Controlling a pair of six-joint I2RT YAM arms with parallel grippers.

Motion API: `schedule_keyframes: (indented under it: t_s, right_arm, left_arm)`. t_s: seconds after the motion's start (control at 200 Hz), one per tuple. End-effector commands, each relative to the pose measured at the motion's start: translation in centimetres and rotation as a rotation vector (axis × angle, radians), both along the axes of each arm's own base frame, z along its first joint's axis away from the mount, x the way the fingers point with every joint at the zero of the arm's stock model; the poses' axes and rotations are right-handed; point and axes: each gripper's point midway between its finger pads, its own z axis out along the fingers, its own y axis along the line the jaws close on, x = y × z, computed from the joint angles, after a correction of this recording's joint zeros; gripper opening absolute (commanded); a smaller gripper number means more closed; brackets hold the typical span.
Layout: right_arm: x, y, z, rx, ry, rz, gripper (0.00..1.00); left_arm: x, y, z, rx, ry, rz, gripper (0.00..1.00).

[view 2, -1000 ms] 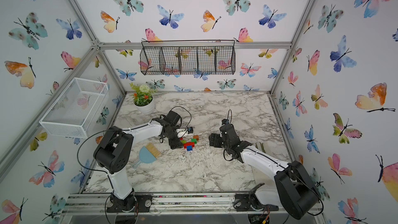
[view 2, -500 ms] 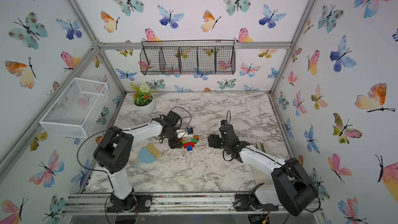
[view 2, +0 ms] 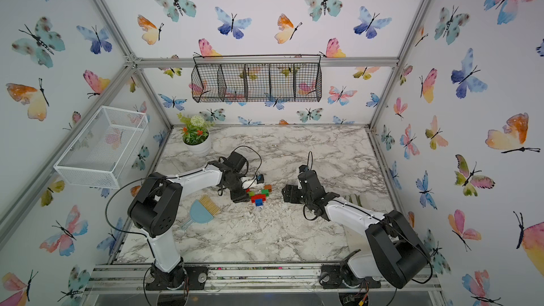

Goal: Assemble the letter v with lego
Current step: Assemble the lego brick with the lego brick.

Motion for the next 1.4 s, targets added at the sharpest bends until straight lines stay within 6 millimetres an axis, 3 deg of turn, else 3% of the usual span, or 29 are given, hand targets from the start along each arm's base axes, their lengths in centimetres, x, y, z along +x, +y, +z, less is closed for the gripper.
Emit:
schedule_keyframes:
  t_s: [0.0, 0.926, 1.396]
  right_arm:
    - [0.2, 0.6, 0.1, 0.026, -0.002, 0.018, 0.79]
    - [0.0, 0.7, -1.1, 0.032, 0.028, 0.021, 0.78]
    - [-0.2, 1.1, -1.2, 0.047, 0.037, 0.037, 0.78]
  left_arm:
    - [-0.4, -0.4, 0.1, -0.009, 0.020, -0.012, 0.65]
    - [0.0, -0.3, -0.4, 0.022, 0.023, 0.021, 0.55]
    - [0.5, -0.8, 0.1, 0.006, 0.018, 0.009, 0.58]
